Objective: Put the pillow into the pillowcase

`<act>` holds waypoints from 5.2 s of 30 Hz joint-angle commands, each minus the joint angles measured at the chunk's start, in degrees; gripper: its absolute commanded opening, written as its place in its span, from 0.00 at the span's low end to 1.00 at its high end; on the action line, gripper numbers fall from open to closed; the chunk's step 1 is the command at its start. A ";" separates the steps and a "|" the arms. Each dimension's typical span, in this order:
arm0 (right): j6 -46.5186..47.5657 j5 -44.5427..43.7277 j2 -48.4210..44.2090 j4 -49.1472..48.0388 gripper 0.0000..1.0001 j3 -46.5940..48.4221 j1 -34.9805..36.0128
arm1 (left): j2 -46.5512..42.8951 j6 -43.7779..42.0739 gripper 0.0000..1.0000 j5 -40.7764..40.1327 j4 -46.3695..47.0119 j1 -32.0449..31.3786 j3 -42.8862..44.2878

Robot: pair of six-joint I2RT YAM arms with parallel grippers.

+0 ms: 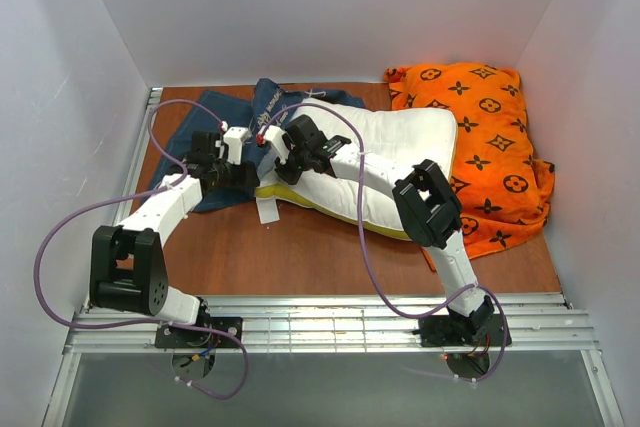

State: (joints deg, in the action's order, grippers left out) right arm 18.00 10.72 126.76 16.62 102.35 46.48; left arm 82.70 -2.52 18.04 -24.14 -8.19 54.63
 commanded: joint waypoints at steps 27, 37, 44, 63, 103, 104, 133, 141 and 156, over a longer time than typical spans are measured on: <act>-27.98 13.61 -1.06 -10.98 0.01 2.79 -2.80 | -1.66 1.03 0.00 41.35 -21.47 -3.24 13.75; -53.74 26.44 -7.93 -32.60 0.01 -5.05 -12.02 | -2.89 -6.26 0.00 37.00 -27.01 -2.27 10.15; -57.73 29.54 -9.43 -38.24 0.01 -9.52 -9.75 | -2.27 -7.76 0.00 38.99 -27.63 -2.36 6.80; -42.53 24.87 -15.22 -40.36 0.01 -35.70 1.85 | -7.63 -13.64 0.19 34.00 -38.27 -1.05 13.75; 10.57 20.83 8.16 5.62 0.35 7.62 -12.29 | 39.64 -3.10 0.61 1.38 -20.77 -2.80 54.97; 10.30 21.09 7.63 5.18 0.23 7.08 -12.38 | 40.08 -3.45 0.61 1.90 -20.77 -2.80 54.88; -1.03 22.76 -7.05 -12.75 0.01 -4.96 -4.91 | 39.39 23.52 0.00 36.44 1.37 -4.38 52.33; -3.93 25.40 -16.54 -17.41 0.01 -10.32 -1.48 | 39.65 38.19 0.00 45.84 13.23 -6.58 51.46; -7.70 12.05 -3.65 -18.21 0.01 -7.18 -12.72 | 45.03 10.82 0.54 15.74 -16.87 3.17 69.55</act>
State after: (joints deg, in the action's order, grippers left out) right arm 14.72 25.47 117.93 2.39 90.08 38.85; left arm 130.32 21.12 47.64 -27.57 -9.82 117.67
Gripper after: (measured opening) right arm 0.025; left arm 0.539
